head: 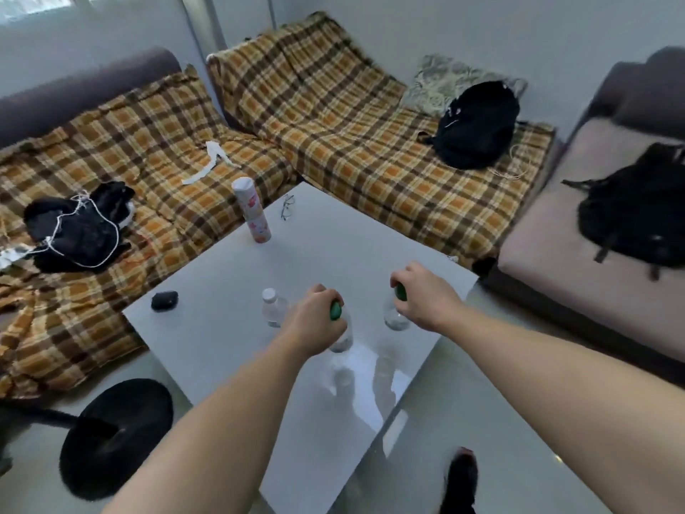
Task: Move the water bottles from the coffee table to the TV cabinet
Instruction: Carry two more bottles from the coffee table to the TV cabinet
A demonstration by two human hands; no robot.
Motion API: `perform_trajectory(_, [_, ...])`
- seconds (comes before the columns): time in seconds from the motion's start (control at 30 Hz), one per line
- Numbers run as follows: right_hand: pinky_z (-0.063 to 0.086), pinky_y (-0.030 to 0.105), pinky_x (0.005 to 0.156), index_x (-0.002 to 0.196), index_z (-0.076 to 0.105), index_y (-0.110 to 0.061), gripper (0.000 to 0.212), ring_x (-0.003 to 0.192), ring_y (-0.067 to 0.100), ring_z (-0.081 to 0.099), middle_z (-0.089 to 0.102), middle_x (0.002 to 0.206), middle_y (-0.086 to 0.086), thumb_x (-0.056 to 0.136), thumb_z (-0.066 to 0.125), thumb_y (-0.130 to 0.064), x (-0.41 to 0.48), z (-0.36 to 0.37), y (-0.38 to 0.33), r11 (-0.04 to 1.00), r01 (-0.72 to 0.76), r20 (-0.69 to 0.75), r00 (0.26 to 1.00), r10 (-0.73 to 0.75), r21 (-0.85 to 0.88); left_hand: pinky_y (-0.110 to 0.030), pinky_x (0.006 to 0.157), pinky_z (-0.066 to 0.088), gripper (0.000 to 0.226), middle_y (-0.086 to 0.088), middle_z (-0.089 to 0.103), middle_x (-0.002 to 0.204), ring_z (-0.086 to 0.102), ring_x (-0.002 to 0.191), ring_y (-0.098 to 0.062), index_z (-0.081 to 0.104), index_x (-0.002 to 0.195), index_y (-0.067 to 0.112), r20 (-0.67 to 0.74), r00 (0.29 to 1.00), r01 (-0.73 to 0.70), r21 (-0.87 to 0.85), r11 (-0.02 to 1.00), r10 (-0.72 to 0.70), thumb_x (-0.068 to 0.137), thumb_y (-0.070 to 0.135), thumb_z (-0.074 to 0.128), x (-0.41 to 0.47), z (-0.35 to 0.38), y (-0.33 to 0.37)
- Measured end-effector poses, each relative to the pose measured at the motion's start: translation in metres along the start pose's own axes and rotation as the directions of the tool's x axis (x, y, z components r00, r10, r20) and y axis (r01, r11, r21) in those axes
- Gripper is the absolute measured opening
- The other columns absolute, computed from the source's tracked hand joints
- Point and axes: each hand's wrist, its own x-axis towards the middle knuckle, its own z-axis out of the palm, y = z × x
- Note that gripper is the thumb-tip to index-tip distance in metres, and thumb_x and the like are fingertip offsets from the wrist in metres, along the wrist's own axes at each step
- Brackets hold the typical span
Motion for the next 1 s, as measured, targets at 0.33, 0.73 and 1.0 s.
perform_trajectory(0.33, [0.042,0.032,0.080,0.106,0.061,-0.015,0.024,0.098,0.027,0.054,0.054,0.104,0.008,0.088,0.060,-0.030,-0.170,-0.024,0.052,0.947,-0.302,-0.013,0.952,0.305,0.109,-0.027,0.073,0.048,0.030,-0.002,0.055,0.097,0.054,0.086,-0.019,0.062,0.102,0.016,0.297,0.886,-0.379,0.018,0.925,0.357,0.074,0.027,0.068,-0.059,0.039,0.096])
perform_trajectory(0.73, [0.049,0.038,0.077,0.095,0.060,-0.018,0.018,0.090,0.032,0.057,0.051,0.103,0.009,0.077,0.061,-0.018,-0.514,0.006,0.042,0.616,-0.718,-0.289,0.545,0.787,0.324,-0.025,0.071,0.039,0.031,-0.004,0.057,0.100,0.056,0.090,-0.023,0.064,0.102,0.017,0.456,0.530,-0.806,0.008,0.592,0.715,0.071,0.025,0.068,-0.256,0.112,0.233])
perform_trajectory(1.0, [0.047,0.033,0.076,0.096,0.063,-0.017,0.021,0.094,0.030,0.059,0.054,0.108,0.008,0.075,0.063,-0.019,-0.747,0.067,-0.042,0.292,-0.859,-0.201,0.226,0.953,0.420,-0.025,0.071,0.039,0.029,0.001,0.049,0.097,0.051,0.087,-0.020,0.061,0.102,0.020,0.617,0.151,-0.933,-0.170,0.318,0.772,0.073,0.026,0.064,-0.461,0.153,0.274])
